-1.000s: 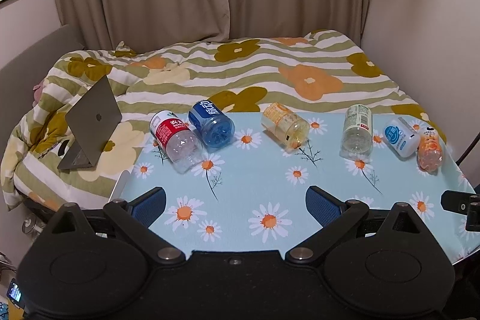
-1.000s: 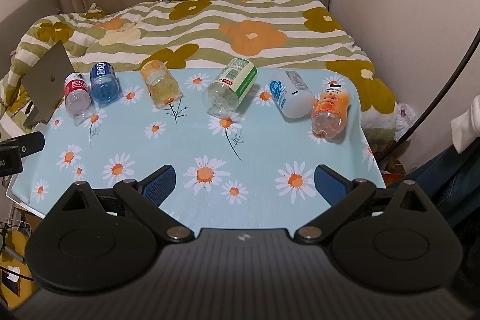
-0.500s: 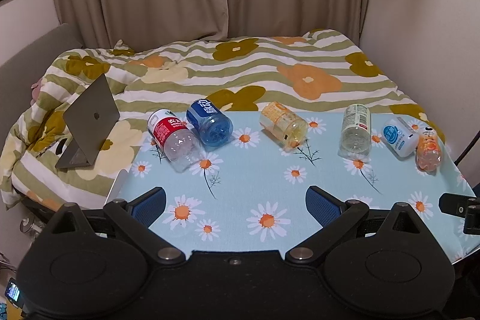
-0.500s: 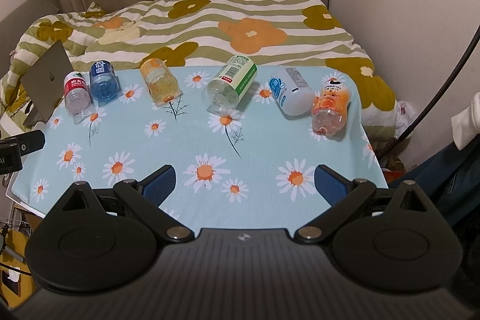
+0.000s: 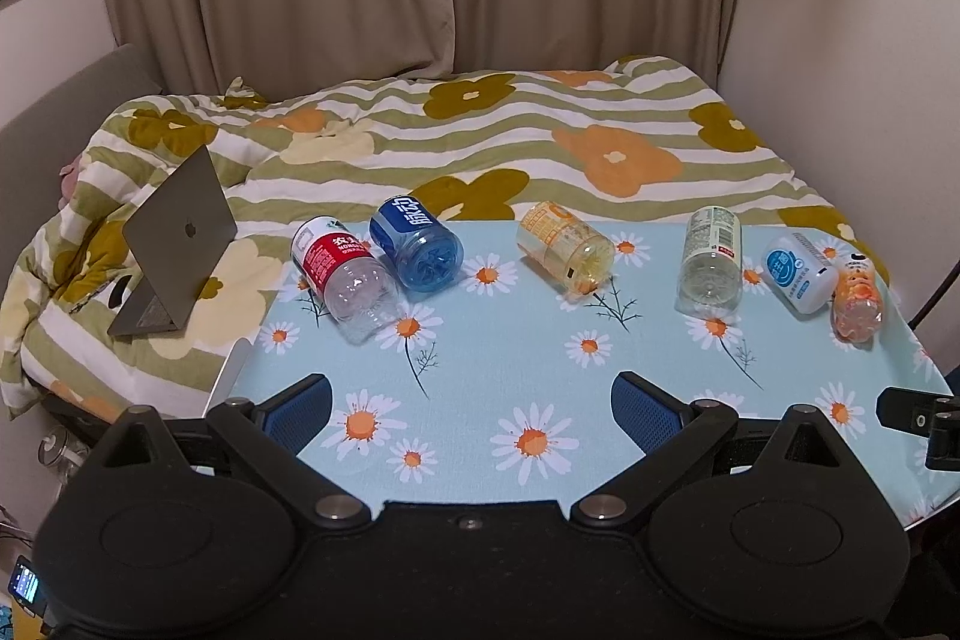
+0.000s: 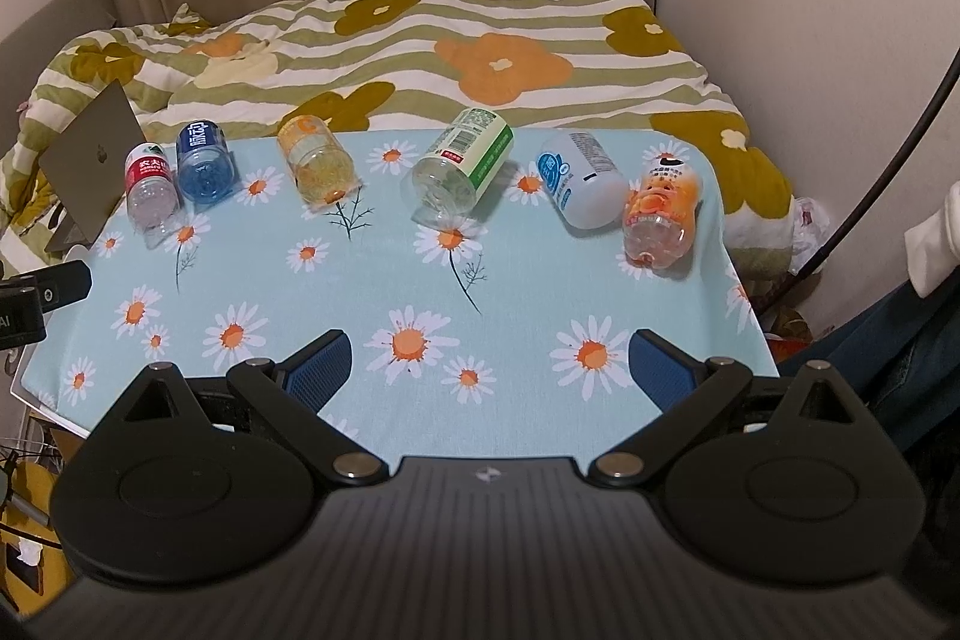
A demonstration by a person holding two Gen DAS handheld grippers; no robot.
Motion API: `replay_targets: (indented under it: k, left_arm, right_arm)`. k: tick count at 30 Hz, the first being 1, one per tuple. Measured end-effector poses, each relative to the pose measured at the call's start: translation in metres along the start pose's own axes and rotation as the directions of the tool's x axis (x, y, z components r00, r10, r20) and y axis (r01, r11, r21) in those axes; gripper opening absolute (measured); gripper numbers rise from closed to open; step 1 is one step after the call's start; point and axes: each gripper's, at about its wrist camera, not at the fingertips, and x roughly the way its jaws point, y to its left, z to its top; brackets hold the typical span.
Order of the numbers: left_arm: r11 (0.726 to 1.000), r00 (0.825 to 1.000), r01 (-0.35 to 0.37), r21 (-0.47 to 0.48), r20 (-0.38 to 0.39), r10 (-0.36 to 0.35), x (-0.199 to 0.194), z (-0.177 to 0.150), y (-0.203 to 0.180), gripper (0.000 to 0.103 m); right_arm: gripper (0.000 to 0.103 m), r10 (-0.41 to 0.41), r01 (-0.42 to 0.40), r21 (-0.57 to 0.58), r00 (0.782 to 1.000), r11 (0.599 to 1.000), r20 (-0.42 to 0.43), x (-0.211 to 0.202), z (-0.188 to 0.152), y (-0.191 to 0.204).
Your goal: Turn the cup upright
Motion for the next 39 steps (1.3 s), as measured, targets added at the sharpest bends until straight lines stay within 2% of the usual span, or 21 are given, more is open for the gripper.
replay_targets:
  k: [22,27,34,39]
  left_arm:
    - [1.000,1.000,-0.004,-0.002,-0.004,0.004,0.002,0.001,0.001,0.101]
    - [1.000,1.000,0.003,-0.017,-0.021,-0.004,0.002,0.006,-0.002,0.101]
    - [0.997,0.999,-0.048,-0.055,-0.023,0.047,-0.002,0.028,-0.017,0.101]
    - [0.990,0.994,-0.107,-0.091,-0.018,0.106,0.011,0.050,-0.023,0.101]
  right_arm:
    - [0.103,0.006,-0.006,0.002,1.000,1.000,-0.003,0.002,-0.001,0.000]
    - [0.103,0.038,-0.038,0.003,0.999,0.999,-0.017,0.001,-0.002,0.001]
    - [0.103,0.107,-0.108,-0.017,0.994,0.994,-0.020,0.006,0.019,-0.023]
    - [0.103,0.148,-0.148,-0.041,0.989,0.988,-0.001,0.022,0.033,-0.036]
